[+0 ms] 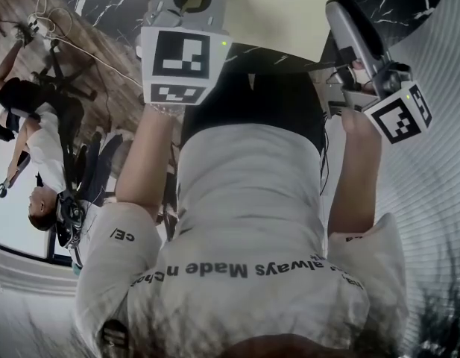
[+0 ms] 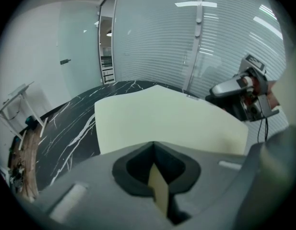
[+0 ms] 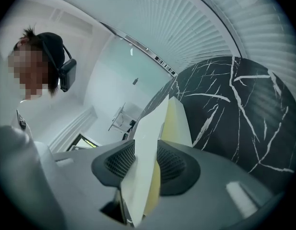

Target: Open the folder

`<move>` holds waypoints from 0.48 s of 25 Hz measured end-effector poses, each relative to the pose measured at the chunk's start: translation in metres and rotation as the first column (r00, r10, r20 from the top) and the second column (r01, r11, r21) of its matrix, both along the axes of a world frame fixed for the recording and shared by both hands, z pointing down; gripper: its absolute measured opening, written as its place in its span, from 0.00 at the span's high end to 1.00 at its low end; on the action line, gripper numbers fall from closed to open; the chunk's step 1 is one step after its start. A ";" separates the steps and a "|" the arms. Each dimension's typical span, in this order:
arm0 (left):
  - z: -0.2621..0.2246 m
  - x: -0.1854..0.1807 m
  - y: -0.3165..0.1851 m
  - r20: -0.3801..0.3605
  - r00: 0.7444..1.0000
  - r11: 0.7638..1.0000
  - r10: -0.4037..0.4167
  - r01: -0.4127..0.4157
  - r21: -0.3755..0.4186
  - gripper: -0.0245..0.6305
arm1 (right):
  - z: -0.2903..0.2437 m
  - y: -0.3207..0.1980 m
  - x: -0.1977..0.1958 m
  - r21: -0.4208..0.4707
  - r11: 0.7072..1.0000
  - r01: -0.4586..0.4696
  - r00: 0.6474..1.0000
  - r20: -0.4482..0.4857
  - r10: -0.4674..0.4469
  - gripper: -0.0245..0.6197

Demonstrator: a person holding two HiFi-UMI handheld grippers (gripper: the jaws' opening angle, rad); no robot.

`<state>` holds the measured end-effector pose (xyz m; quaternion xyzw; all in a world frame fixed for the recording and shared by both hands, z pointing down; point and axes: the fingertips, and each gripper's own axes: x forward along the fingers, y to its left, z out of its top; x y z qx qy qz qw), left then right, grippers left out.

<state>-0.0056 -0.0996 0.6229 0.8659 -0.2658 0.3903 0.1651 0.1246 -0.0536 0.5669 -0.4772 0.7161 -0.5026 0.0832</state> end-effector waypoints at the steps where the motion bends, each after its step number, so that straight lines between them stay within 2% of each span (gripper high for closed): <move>1: 0.000 0.000 0.000 -0.005 1.000 1.000 -0.004 0.004 -0.006 0.96 | -0.004 -0.001 -0.001 0.008 1.000 -0.004 1.000 0.022 0.004 0.74; 8: -0.002 0.000 -0.001 -0.034 0.999 1.000 -0.012 0.011 -0.029 0.96 | -0.030 -0.007 -0.008 0.069 0.997 -0.019 0.986 0.165 0.008 0.78; 12: -0.009 -0.004 -0.002 -0.079 0.996 0.998 -0.040 0.036 -0.053 0.96 | -0.045 -0.008 -0.013 0.099 0.995 -0.022 0.976 0.219 0.000 0.78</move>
